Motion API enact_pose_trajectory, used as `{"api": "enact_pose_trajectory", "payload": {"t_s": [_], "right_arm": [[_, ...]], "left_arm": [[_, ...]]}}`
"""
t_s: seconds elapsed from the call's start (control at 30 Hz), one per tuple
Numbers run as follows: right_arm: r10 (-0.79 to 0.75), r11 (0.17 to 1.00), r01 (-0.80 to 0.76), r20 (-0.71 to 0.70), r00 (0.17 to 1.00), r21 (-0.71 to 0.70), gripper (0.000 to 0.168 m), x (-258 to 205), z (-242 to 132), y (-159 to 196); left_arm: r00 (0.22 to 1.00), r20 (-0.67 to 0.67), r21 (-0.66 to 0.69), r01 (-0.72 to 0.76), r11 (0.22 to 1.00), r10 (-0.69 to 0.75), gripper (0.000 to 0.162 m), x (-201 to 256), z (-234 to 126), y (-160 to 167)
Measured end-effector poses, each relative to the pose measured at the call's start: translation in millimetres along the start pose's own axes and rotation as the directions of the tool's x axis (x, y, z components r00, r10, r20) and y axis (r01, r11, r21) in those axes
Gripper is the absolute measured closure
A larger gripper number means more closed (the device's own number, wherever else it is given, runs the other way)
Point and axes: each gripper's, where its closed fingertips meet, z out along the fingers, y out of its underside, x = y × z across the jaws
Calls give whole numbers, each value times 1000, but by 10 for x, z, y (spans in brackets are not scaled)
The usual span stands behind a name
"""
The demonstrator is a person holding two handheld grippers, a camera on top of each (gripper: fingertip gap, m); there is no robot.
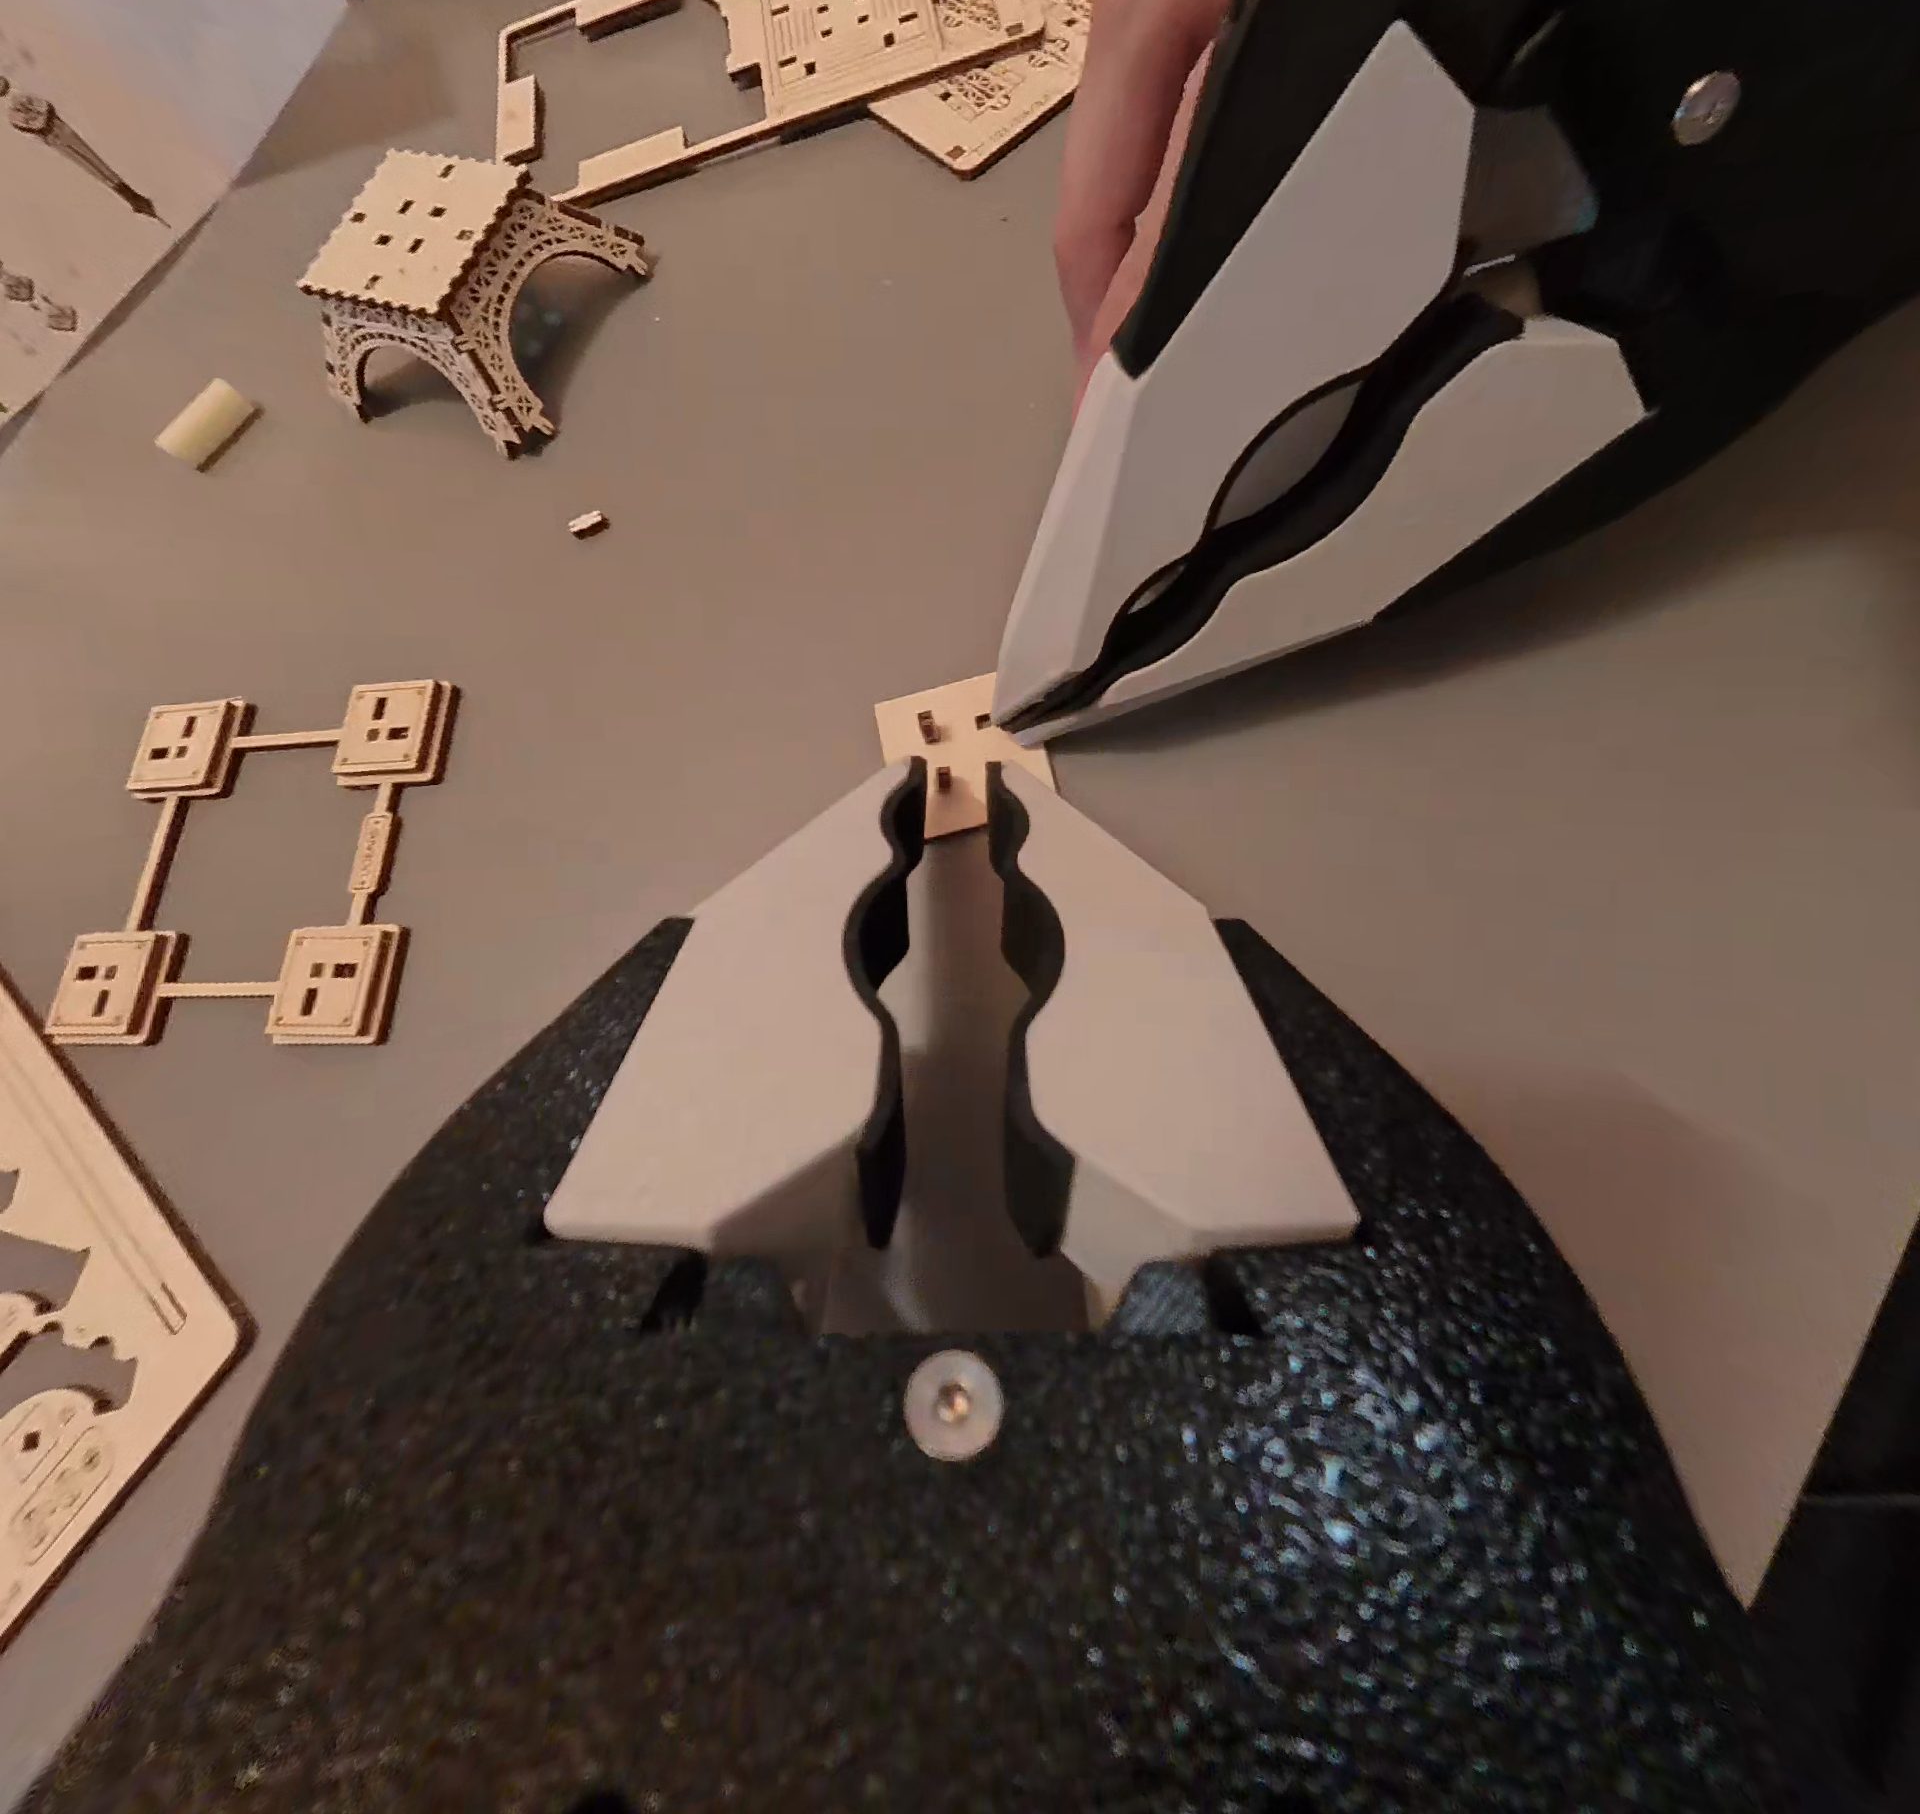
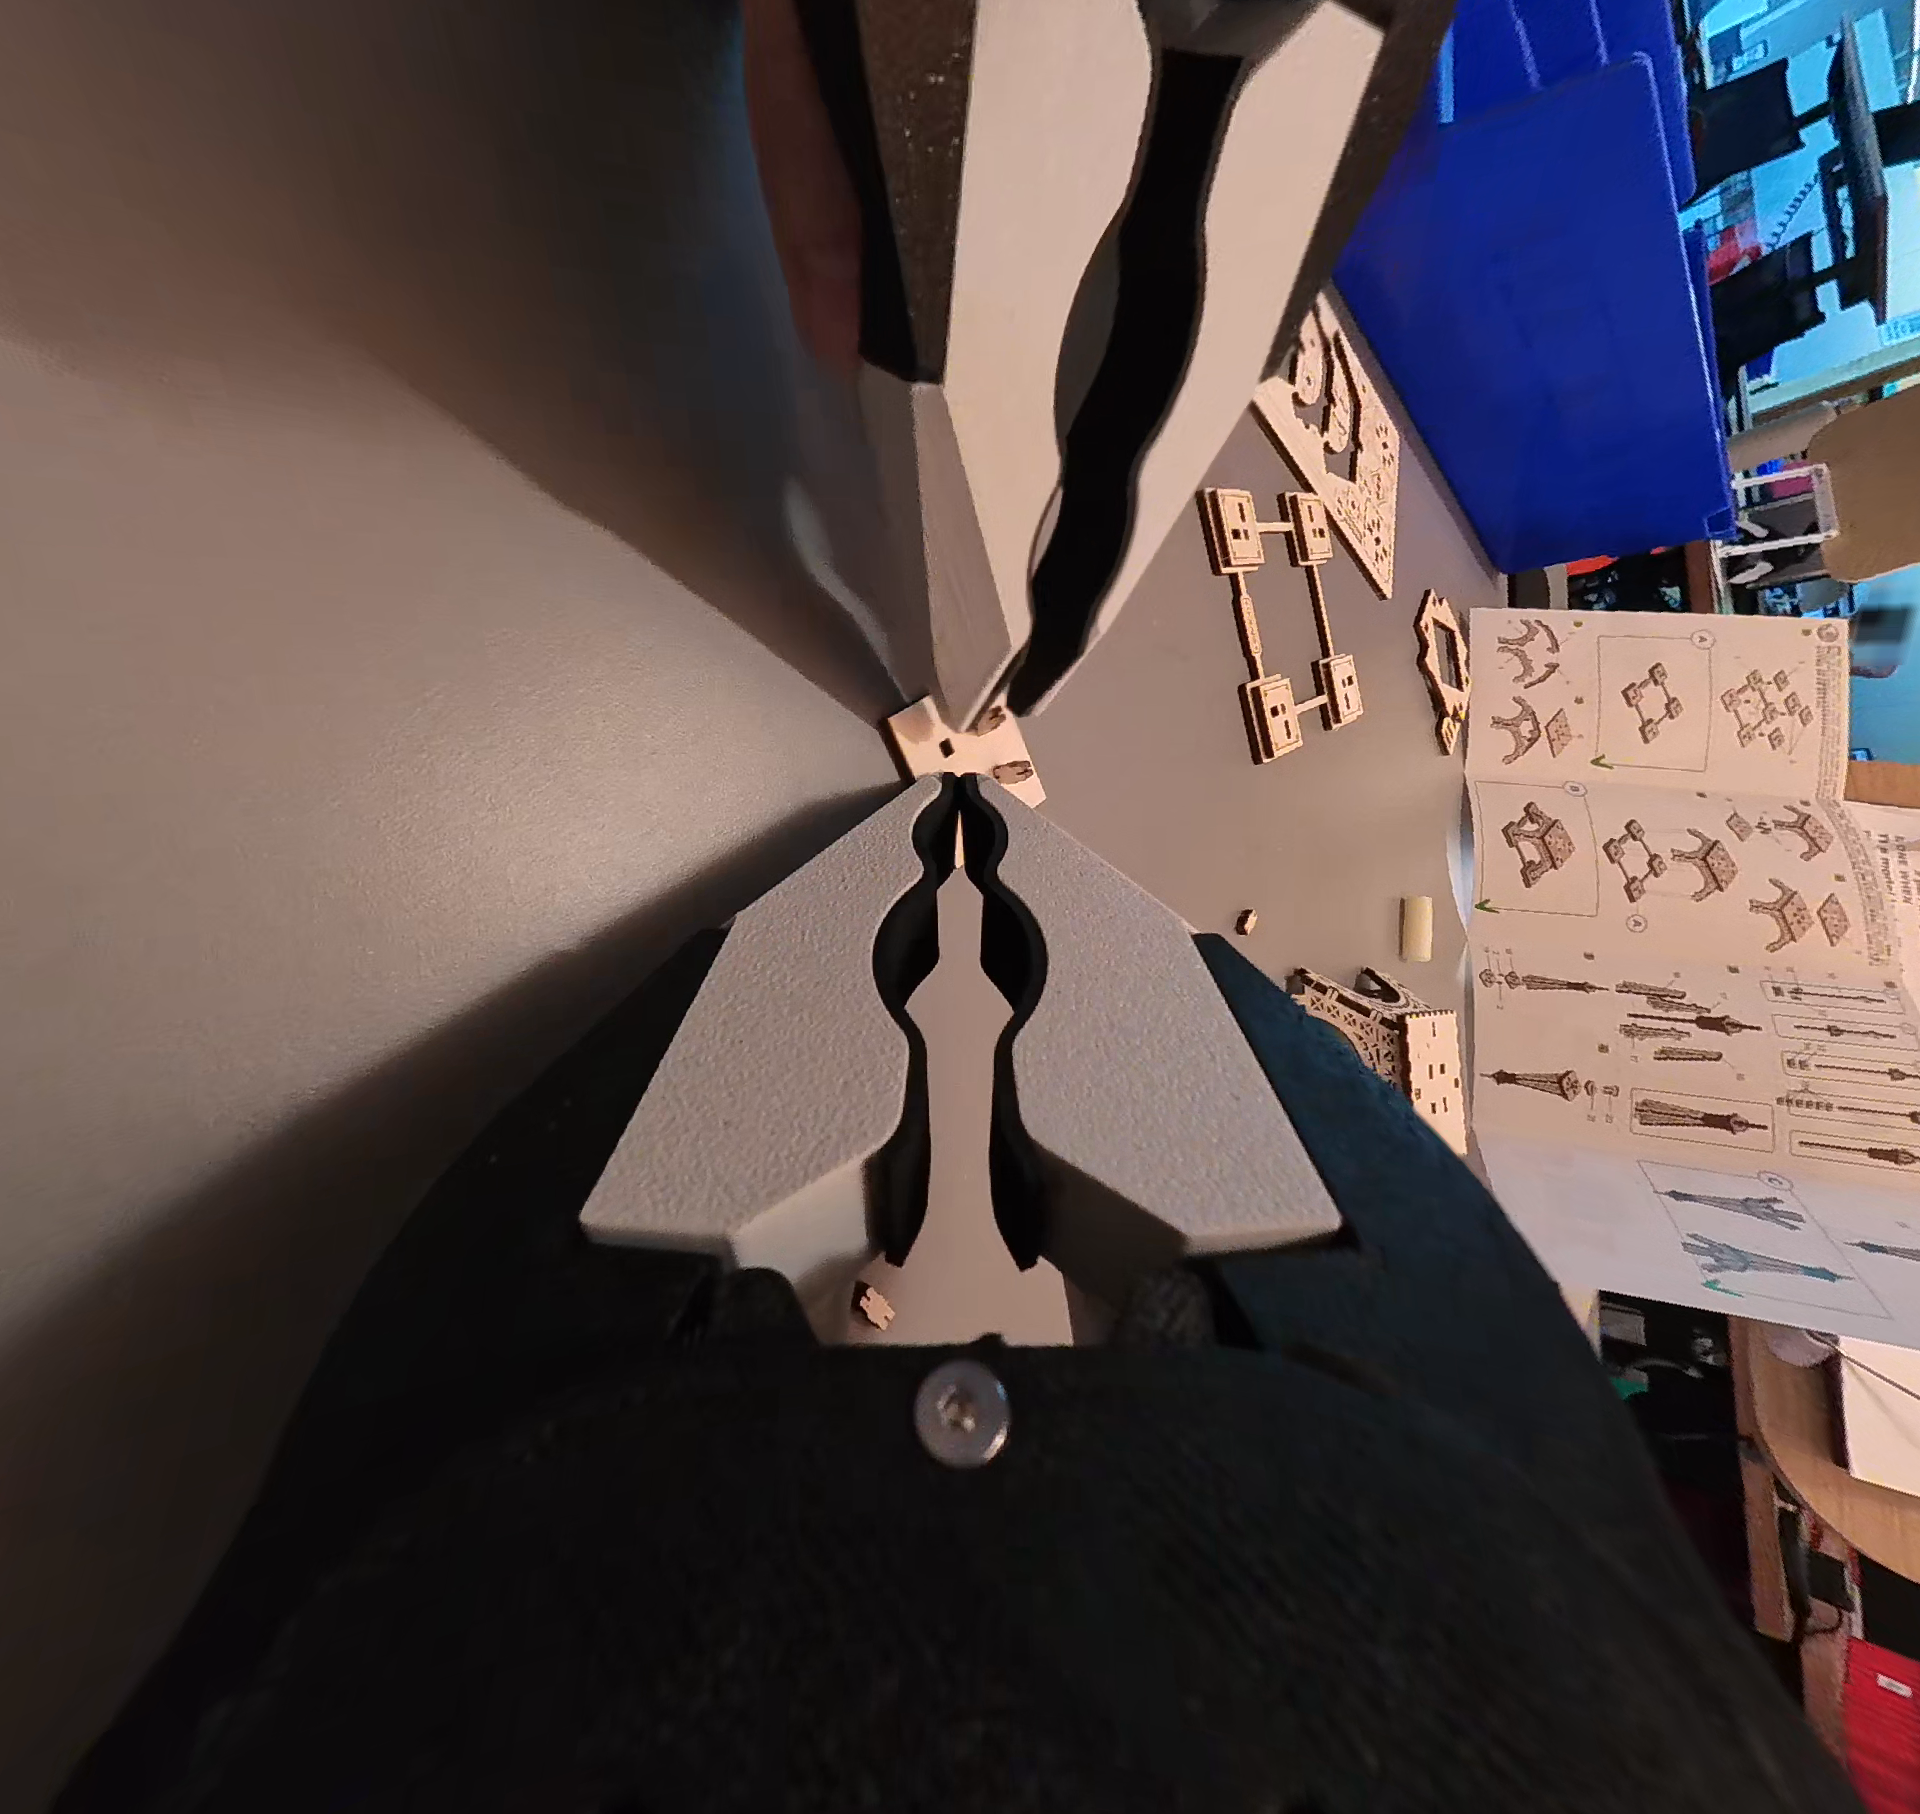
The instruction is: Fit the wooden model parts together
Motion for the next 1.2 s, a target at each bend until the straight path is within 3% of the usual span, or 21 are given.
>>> {"api": "enact_pose_trajectory", "payload": {"t_s": [0.17, 0.47, 0.83, 1.0, 1.2], "right_arm": [[-15, 1000, 15, -6, 1000, -7, 168, -6, -5, -2], [-9, 1000, 9, -4, 1000, -10, 168, -14, -11, -7], [-8, 1000, 8, -7, 1000, -8, 168, -19, -9, -17], [-13, 1000, 13, -6, 1000, -11, 168, -21, -9, -20], [-21, 1000, 20, -11, 1000, -14, 168, -21, -4, -26]], "left_arm": [[1000, -18, 24, 20, 1000, -19, 162, -29, 2, -42], [999, -33, -3, 9, 1000, -9, 156, -43, 17, 11], [998, -57, -22, 39, 999, -41, 162, -37, 33, 20], [985, -102, -91, 129, 987, -138, 162, -41, 32, 22], [984, -113, -224, 112, 968, -140, 162, -51, 36, 26]]}}
